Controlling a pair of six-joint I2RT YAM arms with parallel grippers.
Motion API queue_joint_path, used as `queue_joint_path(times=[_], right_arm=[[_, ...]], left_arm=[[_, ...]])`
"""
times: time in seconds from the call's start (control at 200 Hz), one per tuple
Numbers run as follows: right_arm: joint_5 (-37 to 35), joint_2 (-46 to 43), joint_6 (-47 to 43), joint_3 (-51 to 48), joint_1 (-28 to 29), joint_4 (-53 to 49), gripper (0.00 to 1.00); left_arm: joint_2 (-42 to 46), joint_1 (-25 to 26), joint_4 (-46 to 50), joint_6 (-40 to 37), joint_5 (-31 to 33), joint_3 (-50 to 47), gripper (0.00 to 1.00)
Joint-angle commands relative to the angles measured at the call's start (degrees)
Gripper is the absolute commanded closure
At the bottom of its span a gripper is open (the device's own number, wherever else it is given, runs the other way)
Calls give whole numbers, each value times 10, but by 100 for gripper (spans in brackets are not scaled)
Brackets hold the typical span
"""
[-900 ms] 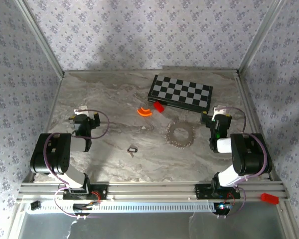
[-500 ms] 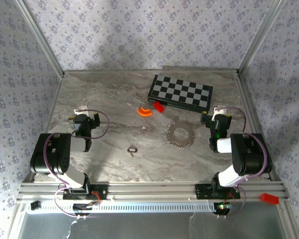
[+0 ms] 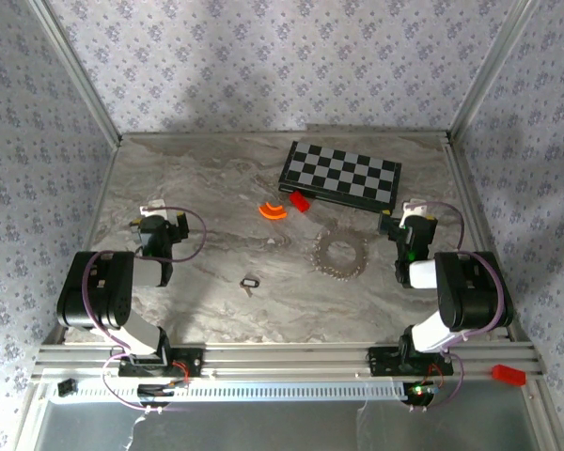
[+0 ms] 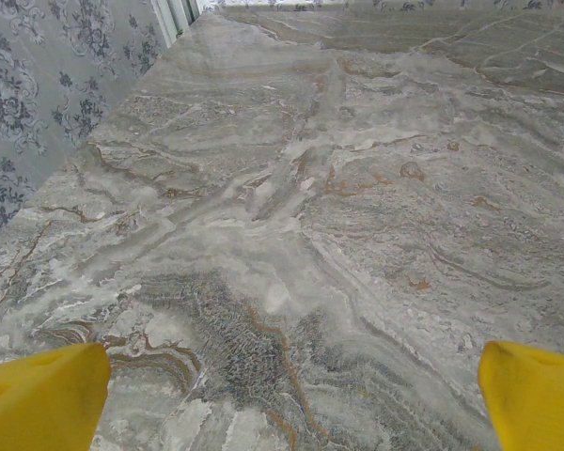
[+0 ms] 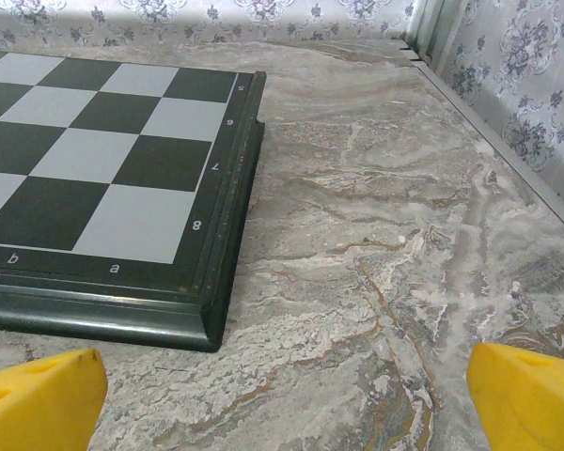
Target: Put the keys on the keyring
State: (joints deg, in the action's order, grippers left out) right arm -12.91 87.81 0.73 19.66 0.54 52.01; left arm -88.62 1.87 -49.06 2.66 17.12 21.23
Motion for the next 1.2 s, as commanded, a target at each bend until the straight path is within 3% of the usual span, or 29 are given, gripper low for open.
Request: queue_joint_path(times=[0.0,1.194], right_arm=[[-14,3,-6,8,2,-1,0],[-7,2,-4,9,-1,-2,0]], left_arm=[[5,-1,-4,9,-9,11,0],[5,-1,-4,9,-8,12,0]])
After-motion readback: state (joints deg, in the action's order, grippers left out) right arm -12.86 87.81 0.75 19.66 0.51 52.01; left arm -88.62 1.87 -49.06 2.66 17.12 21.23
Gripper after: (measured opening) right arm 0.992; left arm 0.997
